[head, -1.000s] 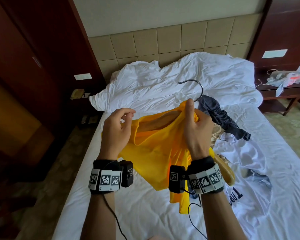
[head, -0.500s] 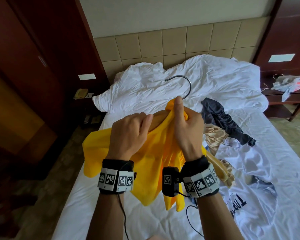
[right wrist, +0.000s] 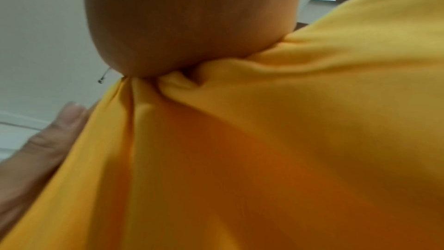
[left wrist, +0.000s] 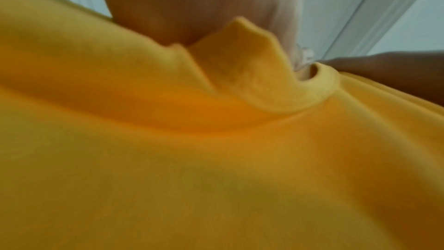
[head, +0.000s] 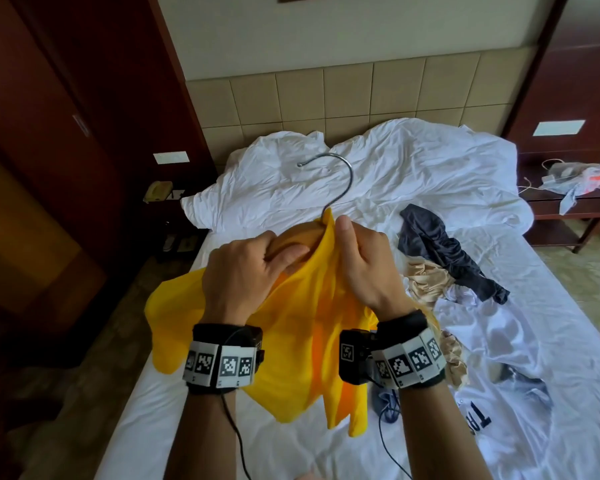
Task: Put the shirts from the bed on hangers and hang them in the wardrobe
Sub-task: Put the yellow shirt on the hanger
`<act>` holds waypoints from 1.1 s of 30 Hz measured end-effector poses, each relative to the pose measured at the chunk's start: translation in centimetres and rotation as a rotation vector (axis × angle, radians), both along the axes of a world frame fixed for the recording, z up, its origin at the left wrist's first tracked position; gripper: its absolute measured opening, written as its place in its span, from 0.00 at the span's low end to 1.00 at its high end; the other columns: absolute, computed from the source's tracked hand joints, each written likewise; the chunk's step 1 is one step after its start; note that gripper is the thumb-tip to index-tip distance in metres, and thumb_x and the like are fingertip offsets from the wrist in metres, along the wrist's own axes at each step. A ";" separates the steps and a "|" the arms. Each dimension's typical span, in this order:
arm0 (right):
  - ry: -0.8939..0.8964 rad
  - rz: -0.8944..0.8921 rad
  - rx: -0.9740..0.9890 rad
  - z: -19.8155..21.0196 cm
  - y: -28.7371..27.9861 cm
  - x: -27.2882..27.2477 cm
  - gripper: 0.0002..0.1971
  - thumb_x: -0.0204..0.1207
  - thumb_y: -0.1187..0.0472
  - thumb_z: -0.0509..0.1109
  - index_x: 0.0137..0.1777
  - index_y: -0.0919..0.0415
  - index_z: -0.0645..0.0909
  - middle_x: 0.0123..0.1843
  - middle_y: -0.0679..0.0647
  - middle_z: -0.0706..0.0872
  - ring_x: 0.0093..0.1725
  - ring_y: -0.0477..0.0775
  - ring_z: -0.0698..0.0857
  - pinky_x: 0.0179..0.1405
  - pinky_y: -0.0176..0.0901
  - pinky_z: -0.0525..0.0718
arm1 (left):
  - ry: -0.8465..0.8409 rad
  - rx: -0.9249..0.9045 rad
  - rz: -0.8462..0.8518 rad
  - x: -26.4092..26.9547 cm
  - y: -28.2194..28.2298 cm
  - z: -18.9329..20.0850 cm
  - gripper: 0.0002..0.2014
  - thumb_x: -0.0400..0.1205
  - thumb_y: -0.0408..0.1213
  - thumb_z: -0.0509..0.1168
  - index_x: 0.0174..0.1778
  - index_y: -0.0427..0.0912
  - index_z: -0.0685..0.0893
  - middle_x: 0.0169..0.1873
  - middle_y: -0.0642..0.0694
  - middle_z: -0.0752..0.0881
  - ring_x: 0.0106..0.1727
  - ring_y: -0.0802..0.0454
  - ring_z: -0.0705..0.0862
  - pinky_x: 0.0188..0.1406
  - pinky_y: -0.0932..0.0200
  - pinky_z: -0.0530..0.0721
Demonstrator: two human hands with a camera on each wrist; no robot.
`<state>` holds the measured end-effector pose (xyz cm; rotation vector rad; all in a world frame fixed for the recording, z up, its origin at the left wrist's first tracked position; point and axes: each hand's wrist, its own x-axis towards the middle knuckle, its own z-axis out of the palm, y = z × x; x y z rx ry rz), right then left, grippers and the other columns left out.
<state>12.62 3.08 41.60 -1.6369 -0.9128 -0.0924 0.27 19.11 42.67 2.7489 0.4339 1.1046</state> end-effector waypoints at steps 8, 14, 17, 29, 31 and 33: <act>-0.118 -0.182 -0.182 -2.9 -2.6 4.5 0.30 0.93 0.40 0.56 0.28 0.46 0.57 0.24 0.43 0.73 0.23 0.48 0.65 0.28 0.49 0.57 | -0.121 -0.074 0.129 -0.8 2.5 1.6 0.39 0.83 0.77 0.50 0.31 0.43 0.81 0.19 0.48 0.77 0.21 0.47 0.75 0.21 0.59 0.61; -0.022 -0.235 -0.140 -4.9 -3.7 6.2 0.30 0.94 0.42 0.56 0.27 0.47 0.57 0.20 0.45 0.67 0.22 0.46 0.62 0.29 0.48 0.57 | -0.158 -0.153 0.183 -1.4 3.7 1.2 0.40 0.84 0.76 0.50 0.28 0.42 0.79 0.19 0.48 0.75 0.21 0.49 0.74 0.22 0.58 0.62; 0.100 -0.261 -0.041 -5.6 -4.0 6.6 0.30 0.92 0.40 0.54 0.27 0.49 0.57 0.20 0.44 0.65 0.23 0.45 0.60 0.29 0.51 0.57 | -0.191 -0.221 0.198 -2.0 4.3 1.0 0.37 0.84 0.75 0.51 0.28 0.44 0.76 0.19 0.50 0.74 0.21 0.52 0.73 0.23 0.56 0.64; 0.154 -0.594 -0.117 -8.1 -4.1 8.4 0.31 0.93 0.53 0.63 0.24 0.53 0.61 0.21 0.50 0.66 0.23 0.51 0.62 0.30 0.47 0.59 | -0.224 -0.296 0.180 -2.8 5.3 1.0 0.34 0.86 0.71 0.54 0.28 0.45 0.77 0.19 0.51 0.75 0.21 0.53 0.73 0.24 0.57 0.64; 0.128 -0.572 -0.075 -7.8 -3.9 8.5 0.27 0.94 0.53 0.61 0.28 0.52 0.73 0.27 0.48 0.77 0.28 0.50 0.73 0.33 0.47 0.66 | -0.203 -0.288 0.171 -2.6 5.1 0.9 0.33 0.86 0.71 0.54 0.28 0.47 0.76 0.19 0.51 0.74 0.21 0.53 0.73 0.23 0.55 0.65; 0.093 -0.531 -0.034 -7.0 -3.7 8.3 0.25 0.95 0.48 0.57 0.42 0.56 0.88 0.40 0.50 0.89 0.41 0.52 0.86 0.41 0.48 0.77 | -0.178 -0.278 0.171 -2.4 5.0 0.9 0.31 0.86 0.70 0.55 0.27 0.48 0.74 0.19 0.51 0.74 0.22 0.52 0.73 0.23 0.53 0.65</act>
